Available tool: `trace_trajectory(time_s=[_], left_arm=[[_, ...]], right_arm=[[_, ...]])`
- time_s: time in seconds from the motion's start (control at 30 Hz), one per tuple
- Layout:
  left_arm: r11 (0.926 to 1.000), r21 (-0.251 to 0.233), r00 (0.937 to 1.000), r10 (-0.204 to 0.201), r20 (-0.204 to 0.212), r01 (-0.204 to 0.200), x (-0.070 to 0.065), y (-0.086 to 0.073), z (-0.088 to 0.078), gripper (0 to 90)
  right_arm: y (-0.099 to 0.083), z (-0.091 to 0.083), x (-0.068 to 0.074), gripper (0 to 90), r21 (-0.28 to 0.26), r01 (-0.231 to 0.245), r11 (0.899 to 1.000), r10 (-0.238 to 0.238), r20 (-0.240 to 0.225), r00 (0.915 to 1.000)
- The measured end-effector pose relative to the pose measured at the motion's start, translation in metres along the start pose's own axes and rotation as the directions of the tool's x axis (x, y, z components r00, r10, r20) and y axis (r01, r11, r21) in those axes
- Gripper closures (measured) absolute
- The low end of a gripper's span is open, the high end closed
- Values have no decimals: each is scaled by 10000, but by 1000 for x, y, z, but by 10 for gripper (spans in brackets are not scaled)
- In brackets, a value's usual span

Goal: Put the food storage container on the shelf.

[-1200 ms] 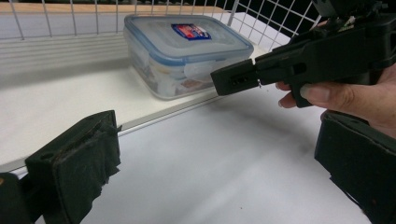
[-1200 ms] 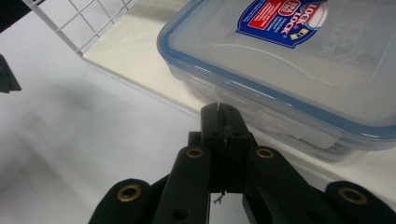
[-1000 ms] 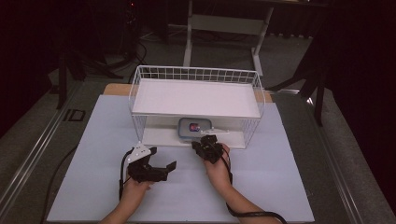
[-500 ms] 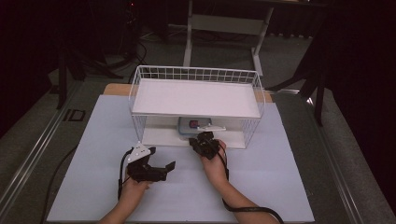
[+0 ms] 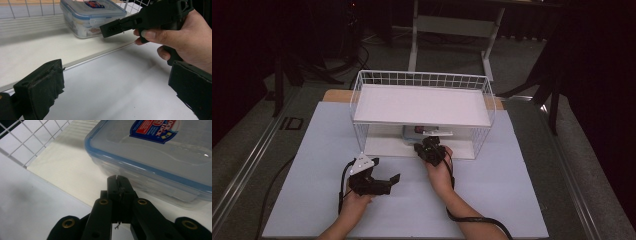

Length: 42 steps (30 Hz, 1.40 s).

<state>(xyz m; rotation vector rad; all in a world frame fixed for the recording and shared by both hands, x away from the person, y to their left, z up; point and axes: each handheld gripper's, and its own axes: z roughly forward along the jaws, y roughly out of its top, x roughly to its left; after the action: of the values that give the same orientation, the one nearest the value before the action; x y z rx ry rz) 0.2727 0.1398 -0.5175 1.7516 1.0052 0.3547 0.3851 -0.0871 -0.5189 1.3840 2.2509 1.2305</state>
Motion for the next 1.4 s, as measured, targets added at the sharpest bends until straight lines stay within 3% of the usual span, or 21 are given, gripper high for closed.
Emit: trace_trajectory(time_s=[0.2,0.27,0.6,0.73,0.97,1.07,1.2,1.3,1.37,1.4], left_arm=[[10000,-8,10000,-42,15,42,-1,0,0,10],[10000,2,10000,-63,38,63,-2,0,1,11],[9999,85,9999,-103,94,102,-1,-1,2,10],[9999,42,9998,-162,115,161,-1,-1,3,10],[9997,-227,9994,51,353,-43,-3,0,0,10],[9993,-351,9980,136,610,-114,-4,1,0,10],[9959,-528,9936,773,826,-731,-9,3,0,10],[9894,-706,9865,1332,950,-1268,-15,5,0,10],[9884,-765,9837,1392,1140,-1310,-18,8,-1,10],[9881,-820,9821,1396,1262,-1299,-19,10,-1,10]], right_arm=[[-2,-3,3,884,35,278,9996,-278,29,9996],[-3,-5,-2,885,46,200,9998,-201,285,9994],[-3,-5,-11,880,-45,-141,9999,143,356,9993],[-4,-5,-10,868,-81,-256,9996,258,257,9993],[-14,-26,1,821,-309,161,9994,-168,-208,9996],[-19,-40,3,758,-510,634,9967,-648,-279,9975],[-24,-58,0,609,-805,1263,9887,-1284,-207,9915],[-26,-73,-5,458,-1142,1353,9842,-1391,-258,9899],[-28,-82,-8,285,-1491,1399,9789,-1458,-289,9889],[-28,-85,-10,244,-1518,1444,9778,-1507,-308,9881]])
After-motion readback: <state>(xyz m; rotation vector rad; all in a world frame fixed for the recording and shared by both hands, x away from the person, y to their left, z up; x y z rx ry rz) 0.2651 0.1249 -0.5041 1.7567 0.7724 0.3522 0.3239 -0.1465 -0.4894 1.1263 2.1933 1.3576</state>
